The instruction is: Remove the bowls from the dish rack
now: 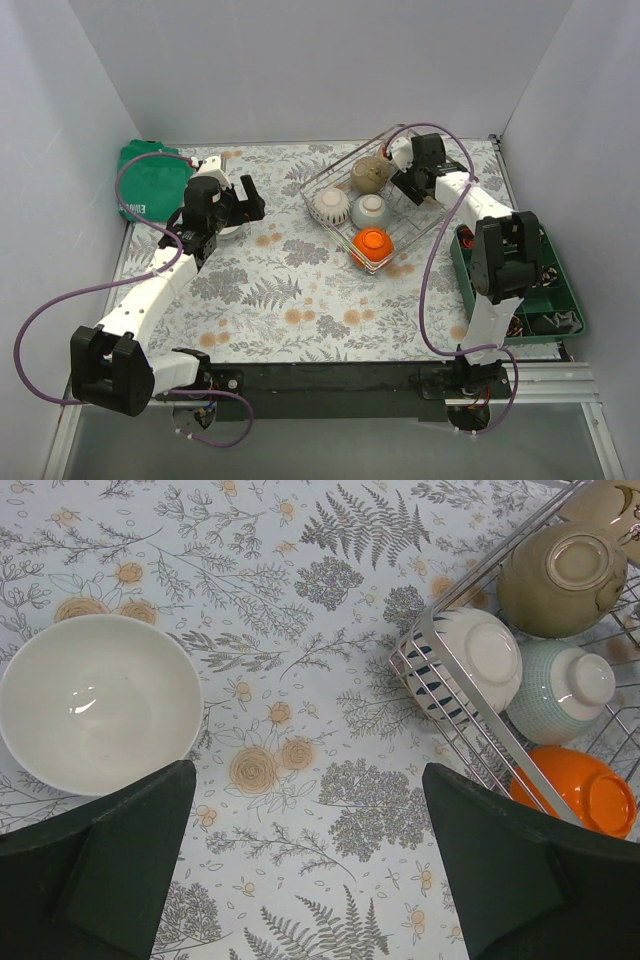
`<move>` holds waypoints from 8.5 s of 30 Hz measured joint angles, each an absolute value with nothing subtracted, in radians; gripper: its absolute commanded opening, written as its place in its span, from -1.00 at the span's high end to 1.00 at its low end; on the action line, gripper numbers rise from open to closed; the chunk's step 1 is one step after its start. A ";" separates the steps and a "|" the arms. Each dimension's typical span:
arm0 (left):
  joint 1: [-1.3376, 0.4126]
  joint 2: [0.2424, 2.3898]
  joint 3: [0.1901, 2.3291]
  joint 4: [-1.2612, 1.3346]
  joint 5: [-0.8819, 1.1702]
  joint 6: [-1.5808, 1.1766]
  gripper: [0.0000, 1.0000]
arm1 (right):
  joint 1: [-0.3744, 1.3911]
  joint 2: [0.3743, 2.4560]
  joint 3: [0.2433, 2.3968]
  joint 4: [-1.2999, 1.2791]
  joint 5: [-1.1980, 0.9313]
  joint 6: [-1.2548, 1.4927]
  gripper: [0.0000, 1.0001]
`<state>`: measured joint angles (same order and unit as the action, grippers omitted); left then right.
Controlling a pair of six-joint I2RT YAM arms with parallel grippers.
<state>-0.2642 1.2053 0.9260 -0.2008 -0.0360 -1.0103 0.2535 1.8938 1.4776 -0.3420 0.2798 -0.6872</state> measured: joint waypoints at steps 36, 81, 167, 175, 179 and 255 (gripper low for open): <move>-0.275 1.208 0.859 -0.058 0.211 -1.038 -0.96 | 0.255 1.408 1.261 -0.294 0.087 0.044 0.50; -0.703 1.465 0.776 0.499 0.088 -1.337 0.45 | 0.315 1.124 0.555 0.582 -0.550 0.980 0.48; -0.211 1.284 0.925 -0.344 -0.053 -1.154 -0.97 | 0.322 1.000 0.716 0.061 -0.342 0.215 -0.97; -0.227 1.118 0.889 -0.332 -0.065 -1.096 -0.96 | 0.322 1.123 0.929 -0.025 -0.188 0.022 -0.97; -0.273 1.086 0.847 -0.322 -0.097 -1.062 -0.96 | 0.321 1.231 1.045 -0.058 -0.119 -0.088 -0.97; -0.323 1.143 0.773 -0.276 -0.173 -0.919 -0.96 | 0.118 2.267 1.924 -0.262 -0.520 -1.006 -0.74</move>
<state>-0.3225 1.1431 0.7727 -0.2764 -0.1726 -0.9192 0.1181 2.2673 1.9244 -0.2623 -0.5201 -1.0058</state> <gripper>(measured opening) 0.982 0.939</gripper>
